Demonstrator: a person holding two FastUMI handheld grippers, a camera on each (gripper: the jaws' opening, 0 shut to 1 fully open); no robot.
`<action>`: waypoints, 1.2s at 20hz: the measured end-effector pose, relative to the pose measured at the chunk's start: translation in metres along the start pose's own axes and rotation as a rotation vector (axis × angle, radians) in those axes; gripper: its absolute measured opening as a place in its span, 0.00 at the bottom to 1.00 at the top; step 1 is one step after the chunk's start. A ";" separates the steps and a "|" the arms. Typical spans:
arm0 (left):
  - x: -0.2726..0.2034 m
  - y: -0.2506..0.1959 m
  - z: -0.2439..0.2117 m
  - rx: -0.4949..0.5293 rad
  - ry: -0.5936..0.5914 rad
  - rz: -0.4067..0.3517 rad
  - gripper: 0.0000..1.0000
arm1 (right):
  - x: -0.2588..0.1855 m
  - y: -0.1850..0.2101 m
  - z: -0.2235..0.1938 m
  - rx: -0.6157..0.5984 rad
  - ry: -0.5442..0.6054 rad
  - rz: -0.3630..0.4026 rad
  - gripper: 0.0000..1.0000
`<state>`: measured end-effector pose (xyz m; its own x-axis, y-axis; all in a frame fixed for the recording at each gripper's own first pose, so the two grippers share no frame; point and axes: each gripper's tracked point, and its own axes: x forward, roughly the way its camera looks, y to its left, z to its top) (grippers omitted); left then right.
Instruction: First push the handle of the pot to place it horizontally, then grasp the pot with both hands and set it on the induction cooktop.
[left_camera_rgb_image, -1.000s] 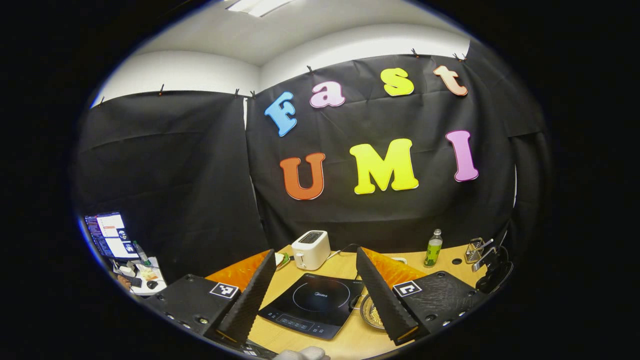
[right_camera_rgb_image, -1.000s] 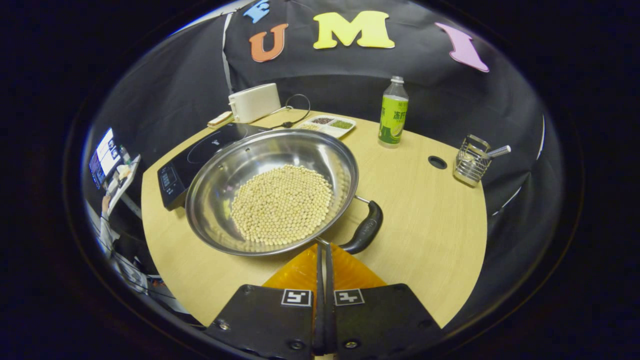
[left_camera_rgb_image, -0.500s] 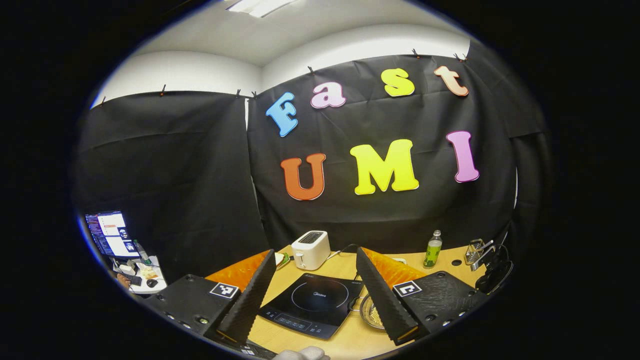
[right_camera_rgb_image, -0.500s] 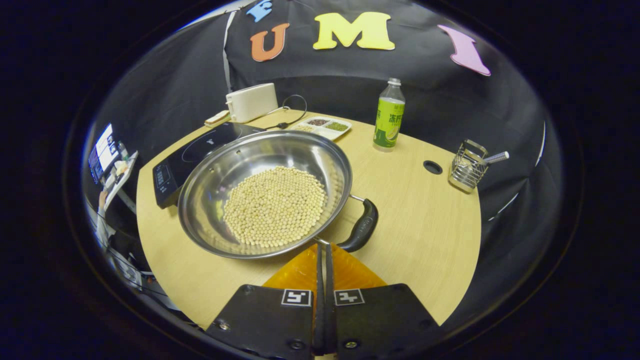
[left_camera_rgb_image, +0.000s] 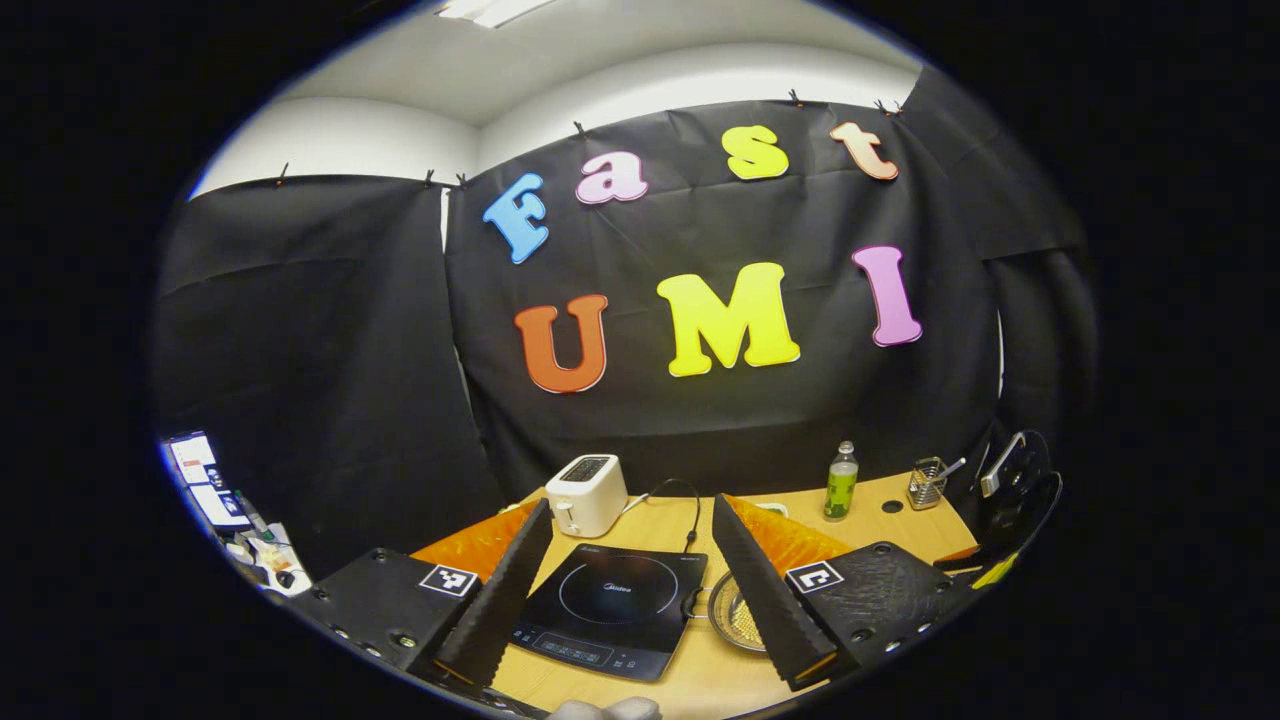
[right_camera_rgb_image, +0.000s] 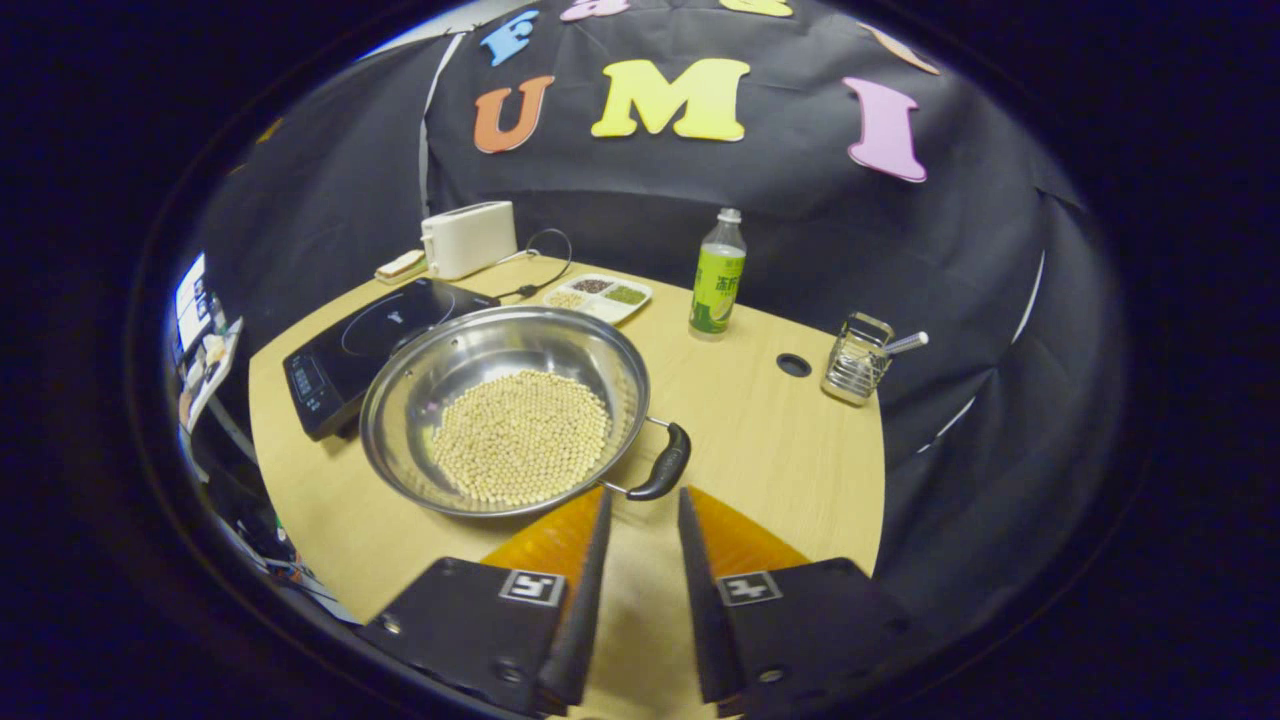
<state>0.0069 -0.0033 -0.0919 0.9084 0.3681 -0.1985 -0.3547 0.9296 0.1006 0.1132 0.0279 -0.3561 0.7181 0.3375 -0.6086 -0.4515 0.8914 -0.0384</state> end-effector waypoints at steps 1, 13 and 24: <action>0.004 0.001 -0.007 -0.005 0.013 -0.029 0.96 | -0.005 -0.002 0.002 0.019 -0.007 -0.028 0.57; 0.077 -0.017 -0.148 -0.005 0.223 -0.321 0.97 | -0.027 0.027 0.010 0.218 -0.019 -0.208 0.99; 0.144 -0.075 -0.280 -0.005 0.527 -0.289 0.97 | 0.068 0.010 -0.005 0.245 0.151 -0.127 1.00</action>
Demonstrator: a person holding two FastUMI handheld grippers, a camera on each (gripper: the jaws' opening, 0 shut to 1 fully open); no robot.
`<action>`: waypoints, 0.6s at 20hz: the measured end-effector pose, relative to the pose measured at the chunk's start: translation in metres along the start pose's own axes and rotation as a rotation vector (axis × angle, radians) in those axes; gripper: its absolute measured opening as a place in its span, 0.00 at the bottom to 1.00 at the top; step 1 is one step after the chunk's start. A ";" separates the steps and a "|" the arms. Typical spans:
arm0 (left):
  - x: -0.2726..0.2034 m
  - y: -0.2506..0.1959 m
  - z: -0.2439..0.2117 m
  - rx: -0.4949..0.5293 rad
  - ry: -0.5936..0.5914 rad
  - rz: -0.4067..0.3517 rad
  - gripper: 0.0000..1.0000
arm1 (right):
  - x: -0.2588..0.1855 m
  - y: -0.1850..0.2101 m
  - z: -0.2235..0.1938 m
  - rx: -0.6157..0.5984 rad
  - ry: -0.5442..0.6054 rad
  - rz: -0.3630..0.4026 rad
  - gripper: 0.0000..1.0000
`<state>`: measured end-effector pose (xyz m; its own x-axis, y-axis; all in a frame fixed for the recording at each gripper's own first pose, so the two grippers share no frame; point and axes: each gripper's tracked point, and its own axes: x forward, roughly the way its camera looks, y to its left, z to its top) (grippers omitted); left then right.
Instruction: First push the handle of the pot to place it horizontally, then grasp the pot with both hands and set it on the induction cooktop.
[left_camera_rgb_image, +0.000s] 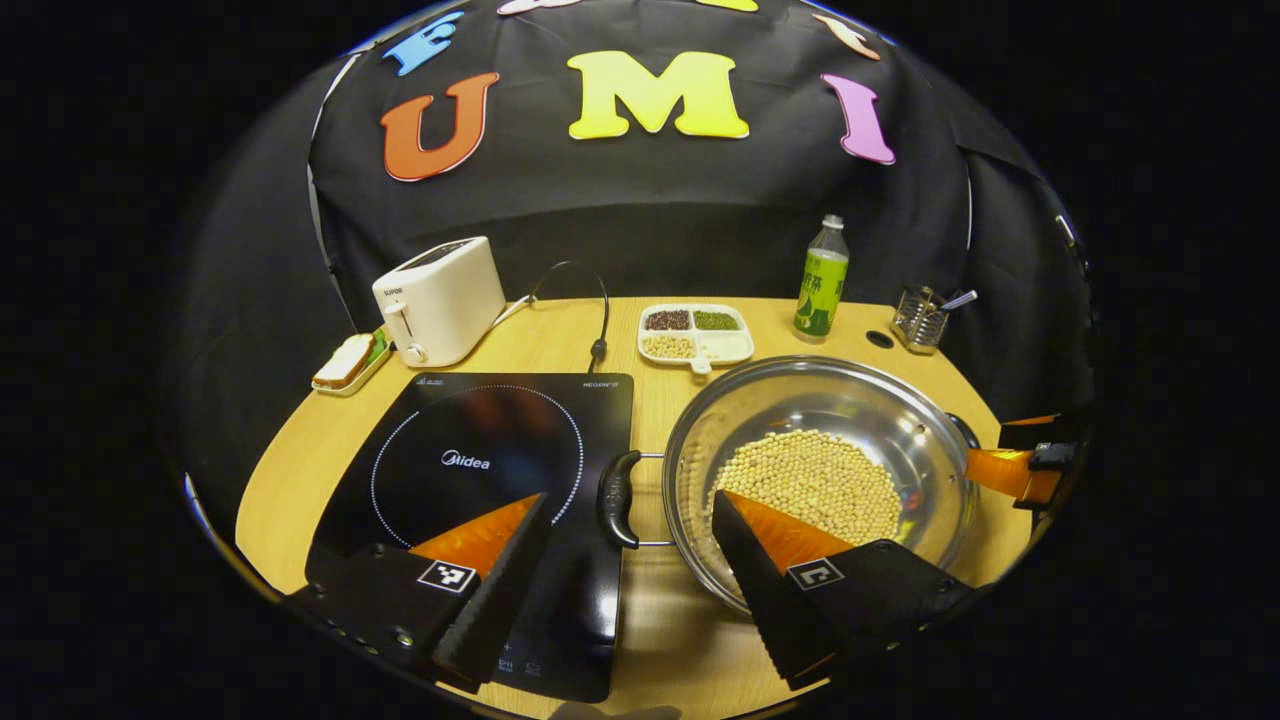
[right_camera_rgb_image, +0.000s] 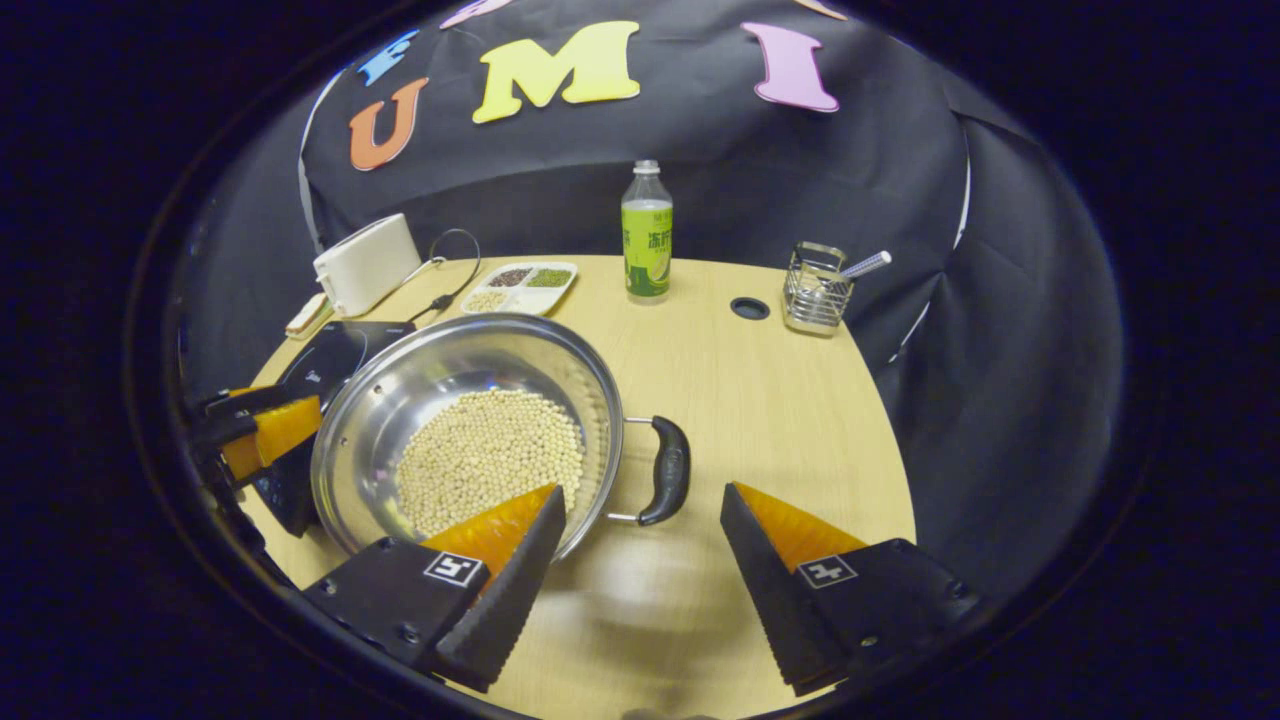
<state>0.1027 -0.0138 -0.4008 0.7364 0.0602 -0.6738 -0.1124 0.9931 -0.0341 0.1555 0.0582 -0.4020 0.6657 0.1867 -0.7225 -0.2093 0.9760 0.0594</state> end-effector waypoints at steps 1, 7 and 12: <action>0.010 -0.004 -0.005 0.002 0.020 0.006 0.97 | 0.007 0.001 0.001 -0.001 0.009 0.011 0.99; 0.036 -0.006 -0.014 0.012 0.076 0.030 0.97 | 0.034 0.008 0.002 -0.023 0.068 0.063 0.99; 0.047 -0.014 -0.011 0.017 0.082 0.027 0.89 | 0.043 0.006 0.001 -0.049 0.099 0.066 0.83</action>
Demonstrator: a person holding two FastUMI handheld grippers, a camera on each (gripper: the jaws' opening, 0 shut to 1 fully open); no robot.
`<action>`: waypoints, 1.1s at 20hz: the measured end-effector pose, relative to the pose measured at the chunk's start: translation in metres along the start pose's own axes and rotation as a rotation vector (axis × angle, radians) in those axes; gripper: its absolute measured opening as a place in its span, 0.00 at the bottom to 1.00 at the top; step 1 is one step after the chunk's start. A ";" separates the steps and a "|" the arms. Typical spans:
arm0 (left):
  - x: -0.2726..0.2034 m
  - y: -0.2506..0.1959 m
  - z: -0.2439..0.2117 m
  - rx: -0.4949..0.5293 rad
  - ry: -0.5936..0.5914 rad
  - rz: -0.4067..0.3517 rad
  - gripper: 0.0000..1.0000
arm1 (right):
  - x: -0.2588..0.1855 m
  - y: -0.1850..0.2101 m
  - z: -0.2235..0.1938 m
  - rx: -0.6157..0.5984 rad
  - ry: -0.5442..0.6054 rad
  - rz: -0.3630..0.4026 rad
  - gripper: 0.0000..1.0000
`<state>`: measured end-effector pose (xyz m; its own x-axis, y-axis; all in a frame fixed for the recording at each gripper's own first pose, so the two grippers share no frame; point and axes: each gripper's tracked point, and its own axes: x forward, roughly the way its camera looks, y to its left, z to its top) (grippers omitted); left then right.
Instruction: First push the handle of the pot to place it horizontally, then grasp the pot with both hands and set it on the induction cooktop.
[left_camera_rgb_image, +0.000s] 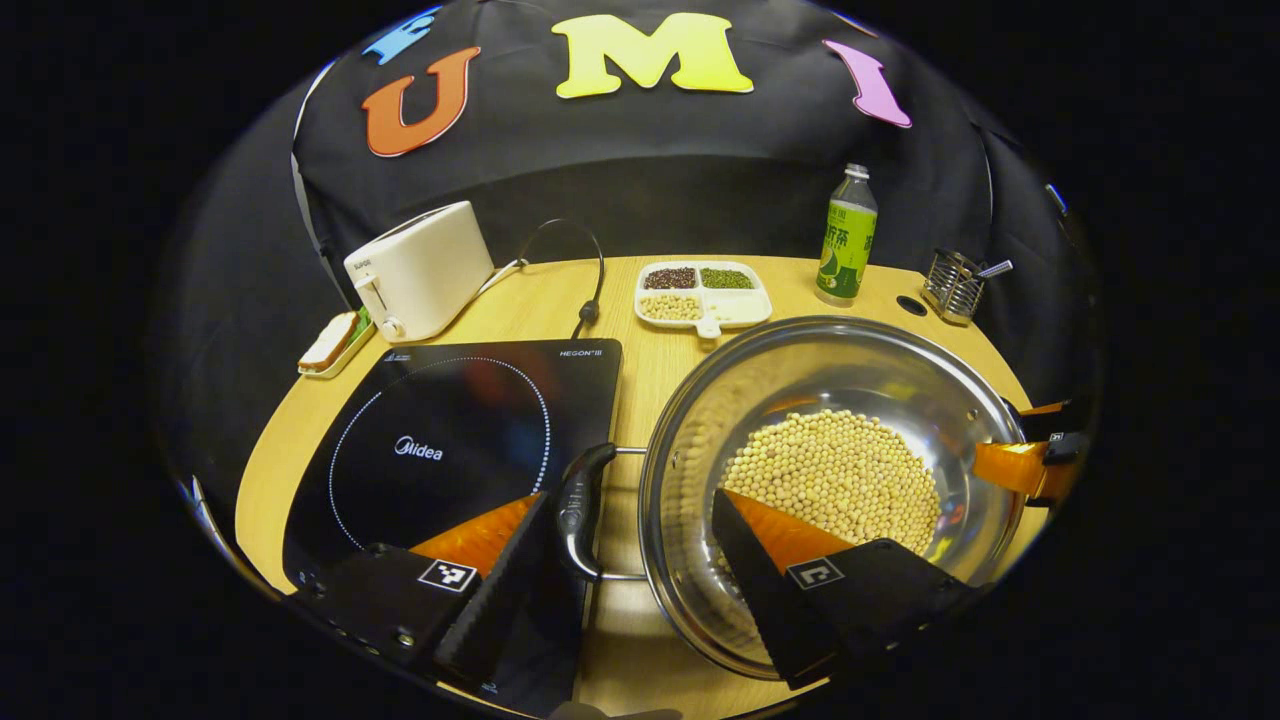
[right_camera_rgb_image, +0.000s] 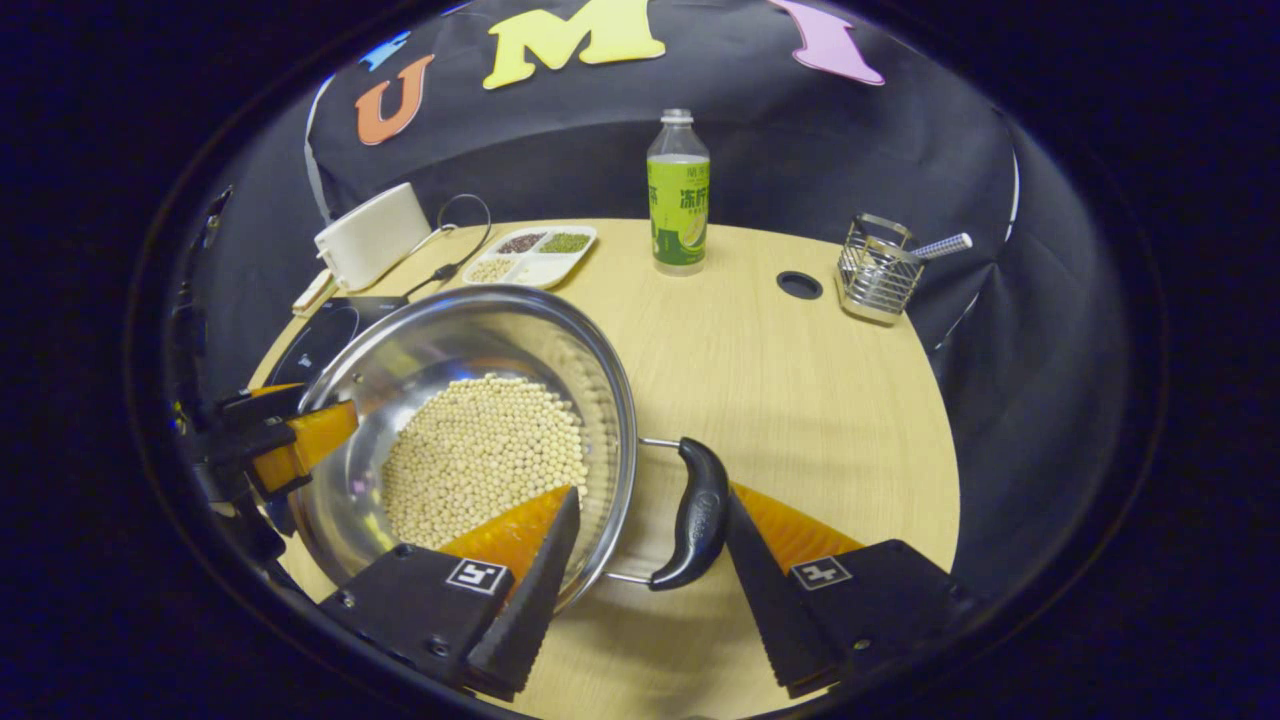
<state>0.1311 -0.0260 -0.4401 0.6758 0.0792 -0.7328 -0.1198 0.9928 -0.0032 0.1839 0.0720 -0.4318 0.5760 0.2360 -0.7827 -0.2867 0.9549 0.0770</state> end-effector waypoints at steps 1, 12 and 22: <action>0.000 -0.001 0.000 0.008 0.002 0.002 0.96 | 0.002 -0.001 -0.001 -0.007 0.009 -0.003 0.82; 0.006 0.008 -0.003 0.026 0.067 0.069 0.77 | 0.008 -0.003 -0.004 0.071 0.049 -0.047 0.69; -0.015 0.012 0.007 -0.001 0.086 0.032 0.60 | -0.021 0.002 -0.002 0.118 0.027 -0.077 0.55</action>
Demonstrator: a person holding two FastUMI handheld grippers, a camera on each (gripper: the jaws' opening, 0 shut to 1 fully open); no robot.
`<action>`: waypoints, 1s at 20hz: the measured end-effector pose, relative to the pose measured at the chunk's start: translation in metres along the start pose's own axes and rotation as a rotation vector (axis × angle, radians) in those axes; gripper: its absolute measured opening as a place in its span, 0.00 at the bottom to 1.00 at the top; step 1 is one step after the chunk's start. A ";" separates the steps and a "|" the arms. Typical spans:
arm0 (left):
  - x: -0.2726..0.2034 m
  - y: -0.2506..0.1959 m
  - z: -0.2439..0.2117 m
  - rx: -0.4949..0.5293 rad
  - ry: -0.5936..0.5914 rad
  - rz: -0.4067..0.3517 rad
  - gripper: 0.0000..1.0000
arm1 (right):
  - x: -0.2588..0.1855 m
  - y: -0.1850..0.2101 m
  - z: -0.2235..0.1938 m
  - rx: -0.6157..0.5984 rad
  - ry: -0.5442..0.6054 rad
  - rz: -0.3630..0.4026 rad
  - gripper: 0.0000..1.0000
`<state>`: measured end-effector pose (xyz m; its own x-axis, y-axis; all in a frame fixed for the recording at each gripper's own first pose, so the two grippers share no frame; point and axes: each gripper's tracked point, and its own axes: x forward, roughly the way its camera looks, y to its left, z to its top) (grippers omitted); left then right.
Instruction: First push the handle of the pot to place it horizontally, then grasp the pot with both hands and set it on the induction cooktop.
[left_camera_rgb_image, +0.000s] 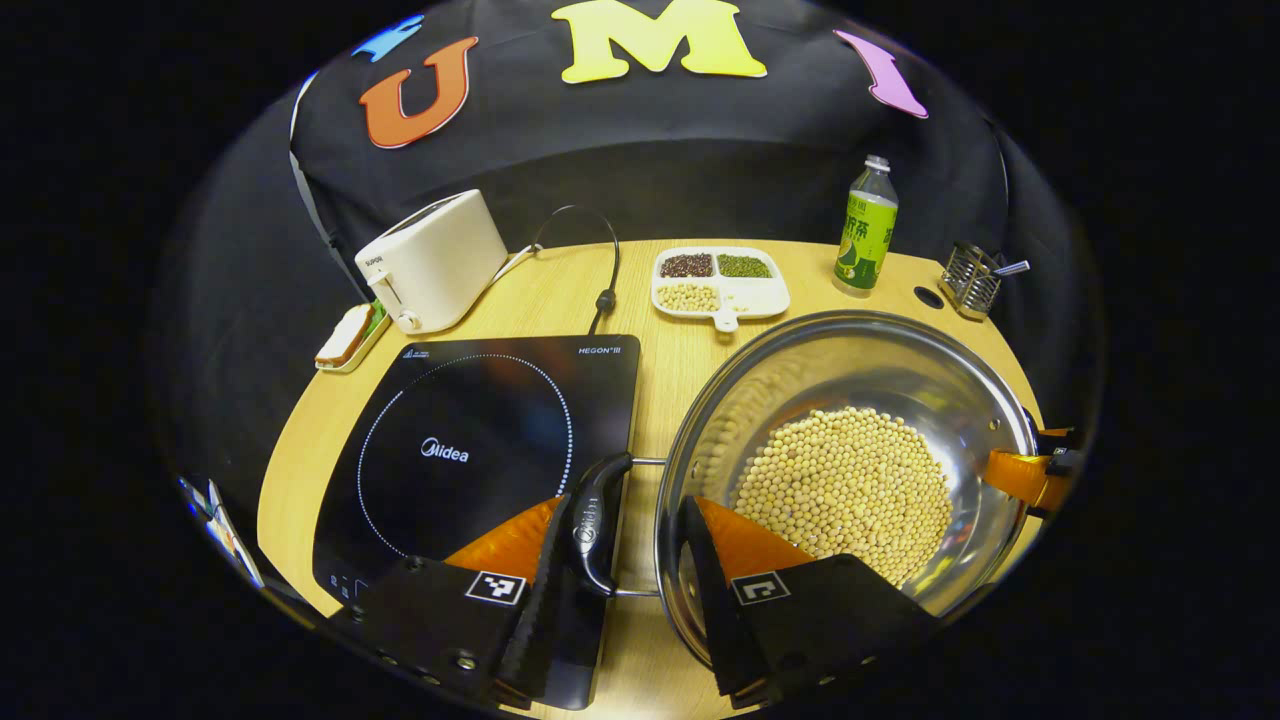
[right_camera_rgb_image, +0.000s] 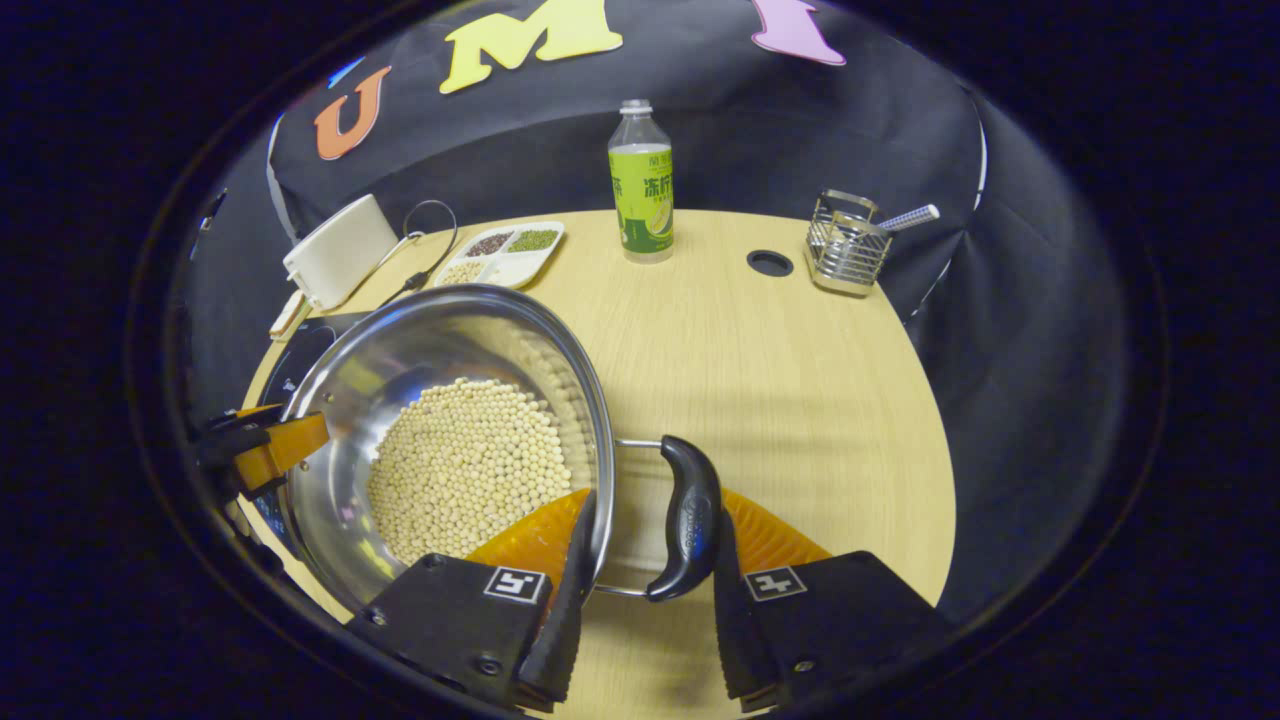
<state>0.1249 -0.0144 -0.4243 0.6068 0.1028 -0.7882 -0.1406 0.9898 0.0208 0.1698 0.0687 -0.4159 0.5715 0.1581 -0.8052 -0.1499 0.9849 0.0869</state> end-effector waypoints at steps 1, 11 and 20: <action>-0.002 0.002 0.003 0.004 -0.009 -0.013 0.60 | -0.007 0.003 0.001 0.007 -0.005 -0.012 0.56; -0.028 0.088 0.039 0.058 -0.080 -0.051 0.60 | -0.053 0.093 0.017 0.068 -0.047 -0.045 0.56; -0.033 0.187 0.033 0.050 -0.067 -0.016 0.60 | -0.052 0.191 0.018 0.061 -0.028 -0.014 0.56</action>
<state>0.1045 0.1711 -0.3743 0.6600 0.0920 -0.7456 -0.0926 0.9949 0.0408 0.1262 0.2496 -0.3468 0.5960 0.1450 -0.7898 -0.0926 0.9894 0.1117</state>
